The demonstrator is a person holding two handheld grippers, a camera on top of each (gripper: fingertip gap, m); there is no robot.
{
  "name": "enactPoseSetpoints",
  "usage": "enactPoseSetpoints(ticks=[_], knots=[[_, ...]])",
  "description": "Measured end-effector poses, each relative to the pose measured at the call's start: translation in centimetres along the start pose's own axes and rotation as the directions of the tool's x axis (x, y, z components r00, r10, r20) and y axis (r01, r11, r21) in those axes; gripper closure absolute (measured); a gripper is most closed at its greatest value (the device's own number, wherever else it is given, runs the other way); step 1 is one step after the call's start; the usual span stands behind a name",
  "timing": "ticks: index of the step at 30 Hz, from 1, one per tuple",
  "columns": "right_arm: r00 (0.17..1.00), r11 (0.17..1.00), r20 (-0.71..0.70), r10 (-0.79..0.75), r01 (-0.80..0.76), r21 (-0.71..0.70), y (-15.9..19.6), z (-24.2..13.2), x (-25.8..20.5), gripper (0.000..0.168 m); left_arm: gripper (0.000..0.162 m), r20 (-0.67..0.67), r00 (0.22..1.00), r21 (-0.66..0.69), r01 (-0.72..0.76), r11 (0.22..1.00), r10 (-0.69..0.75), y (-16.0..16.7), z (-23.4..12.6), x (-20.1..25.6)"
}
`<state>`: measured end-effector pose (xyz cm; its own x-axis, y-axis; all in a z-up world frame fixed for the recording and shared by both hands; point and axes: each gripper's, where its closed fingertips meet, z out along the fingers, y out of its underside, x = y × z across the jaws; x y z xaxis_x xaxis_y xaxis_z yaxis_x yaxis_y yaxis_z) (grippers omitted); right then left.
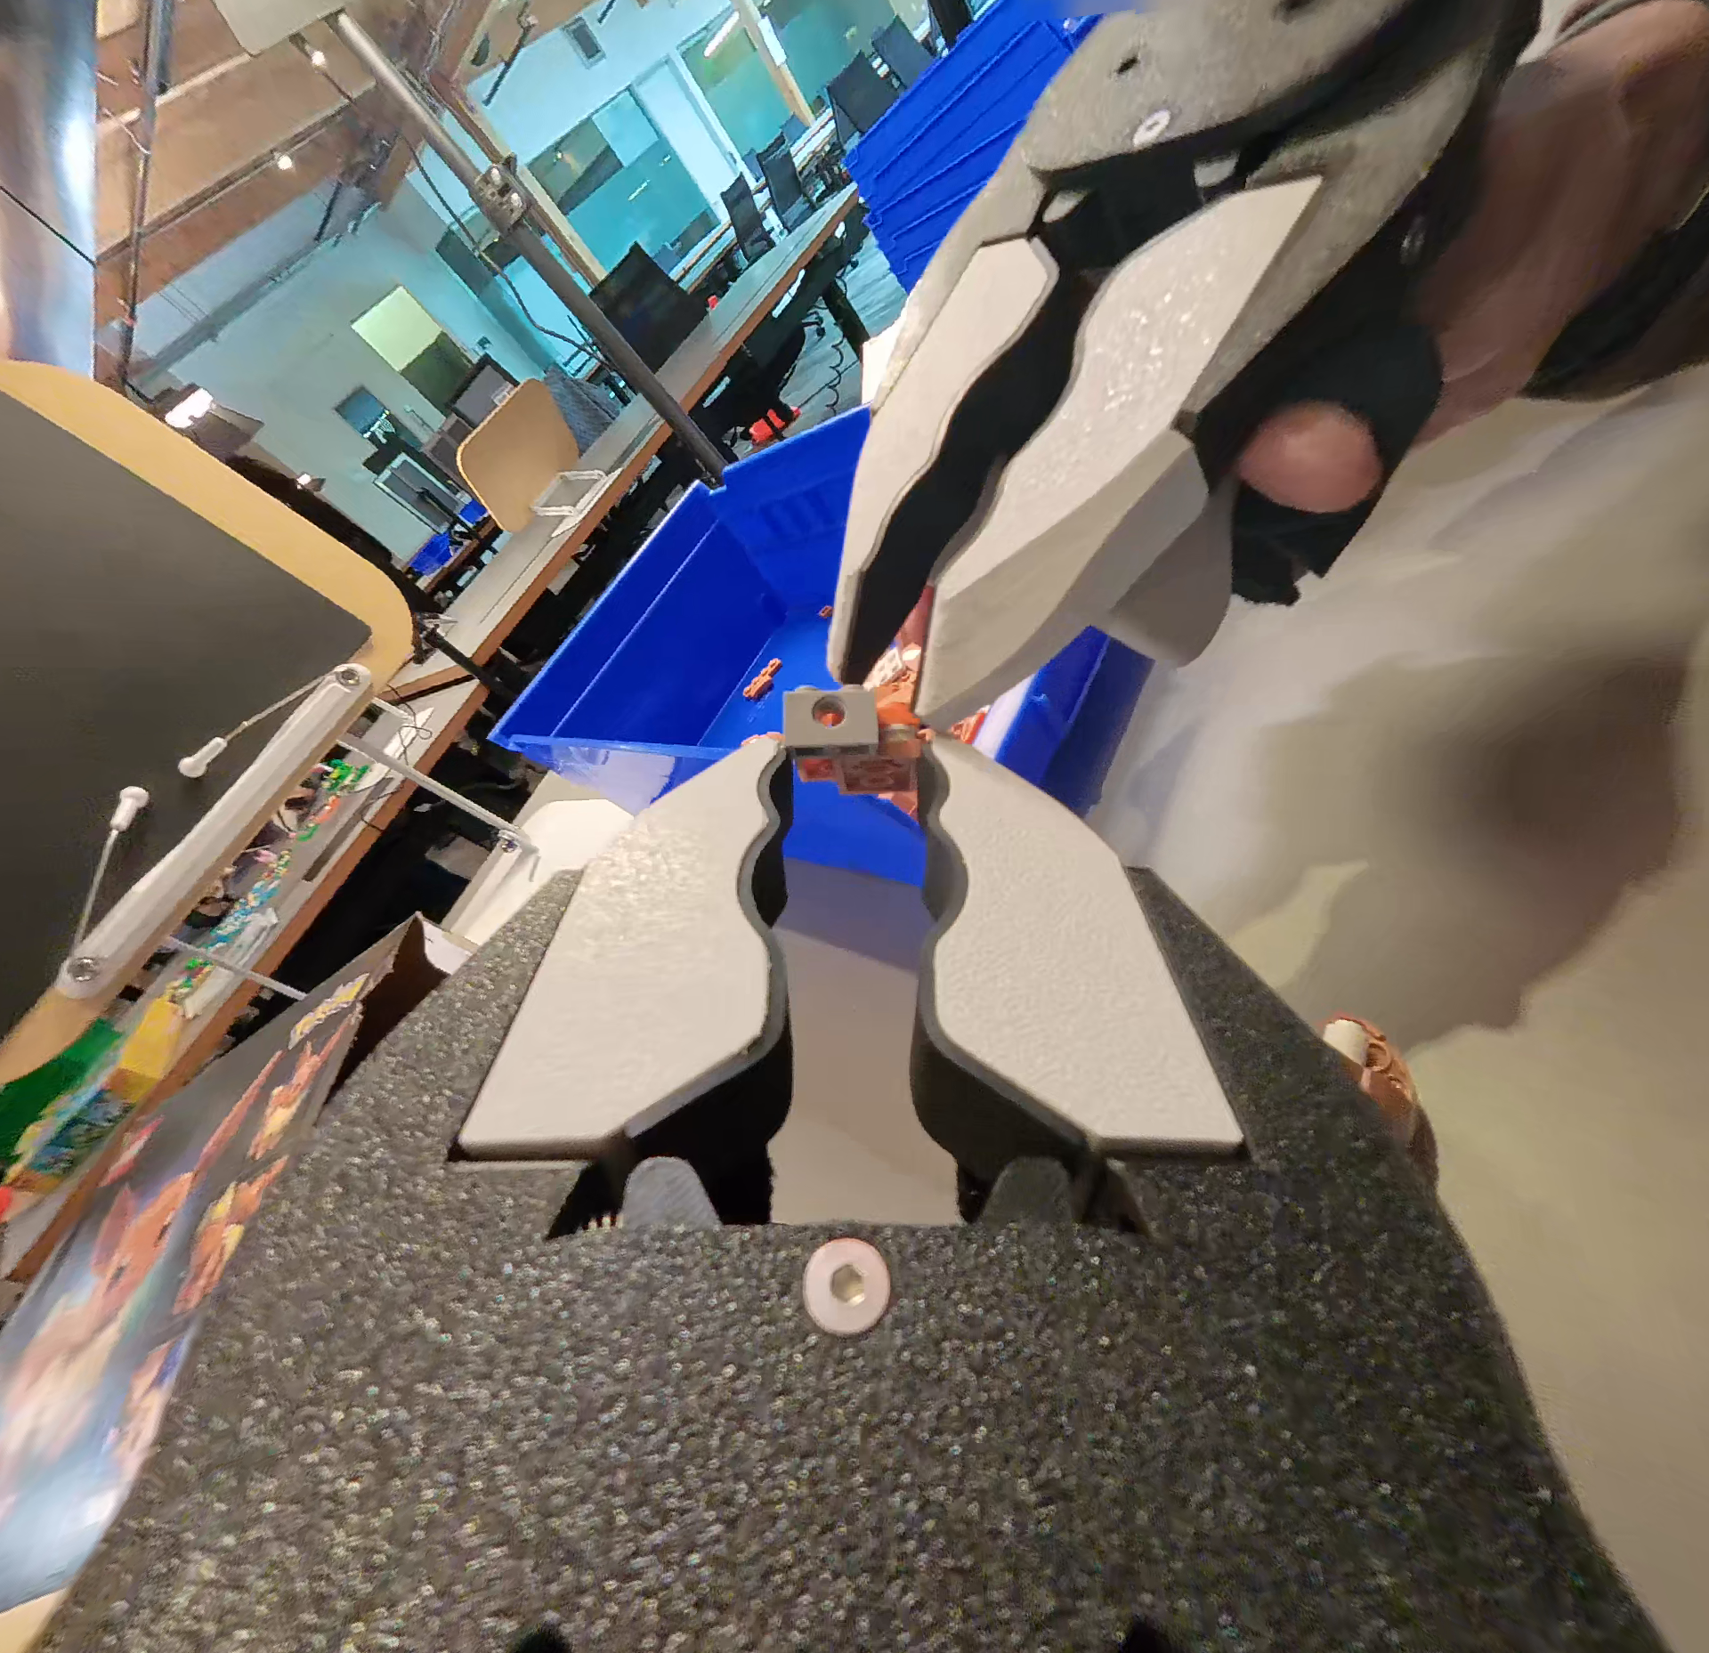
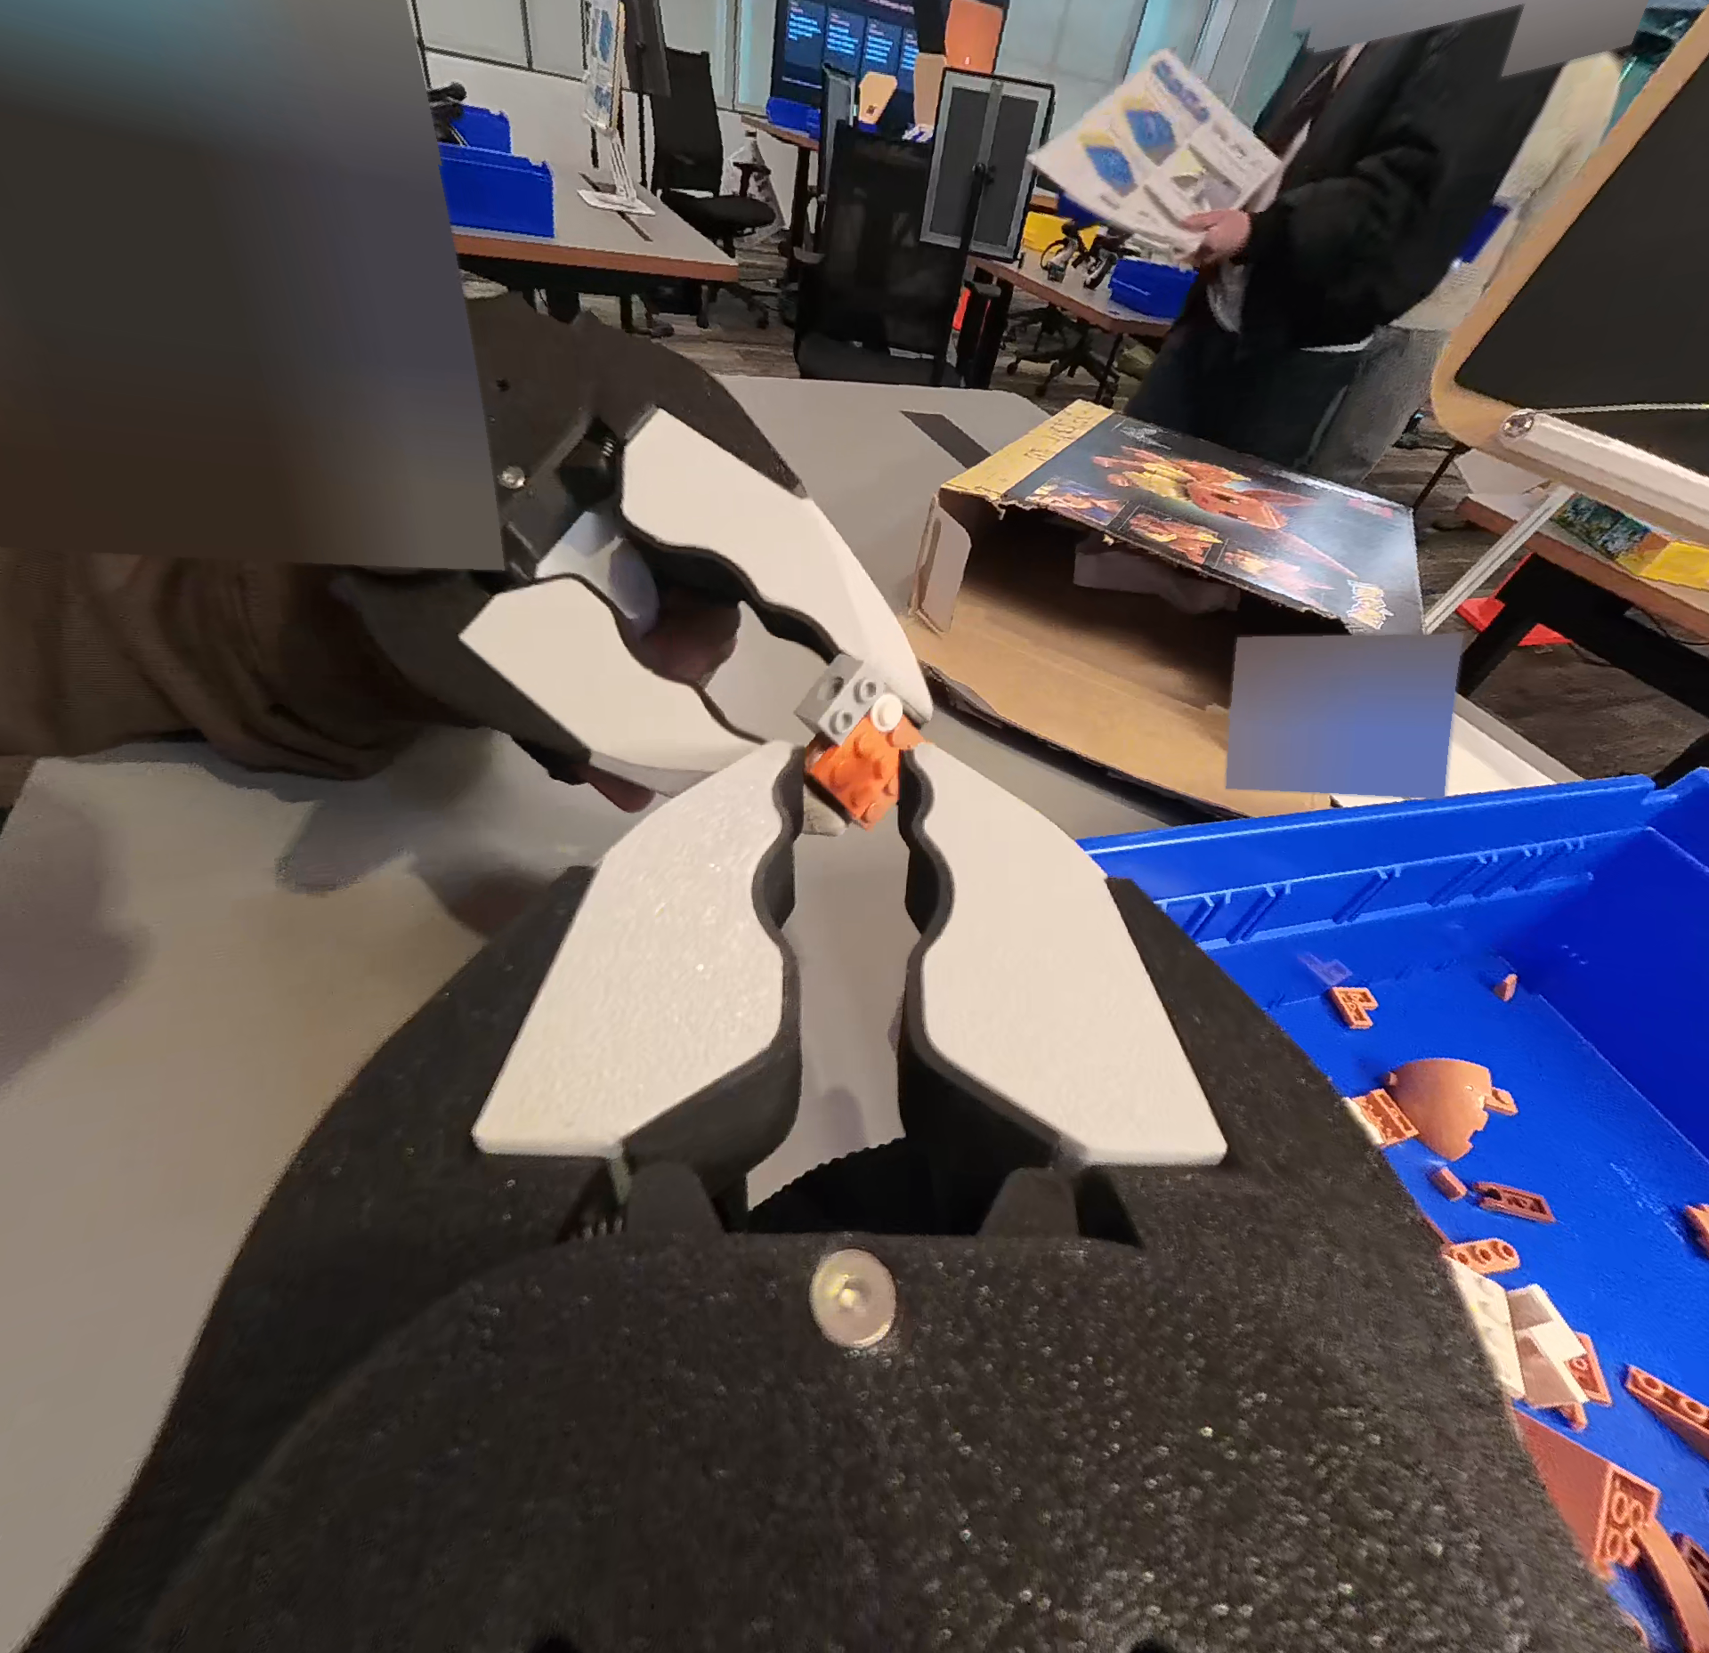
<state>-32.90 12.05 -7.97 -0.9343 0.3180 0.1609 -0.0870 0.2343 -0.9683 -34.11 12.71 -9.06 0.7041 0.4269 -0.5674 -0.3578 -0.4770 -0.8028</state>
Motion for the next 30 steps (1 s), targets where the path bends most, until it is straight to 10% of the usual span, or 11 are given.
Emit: enactPoseSetpoints(ticks=[30], knots=[[0.986,0.988,0.163,-0.017,0.041,-0.146,1.9,-0.9,-1.6,0.157,0.137,-0.103,0.974,0.036,-0.197,0.98,0.2,-0.3,0.1,2.5]])
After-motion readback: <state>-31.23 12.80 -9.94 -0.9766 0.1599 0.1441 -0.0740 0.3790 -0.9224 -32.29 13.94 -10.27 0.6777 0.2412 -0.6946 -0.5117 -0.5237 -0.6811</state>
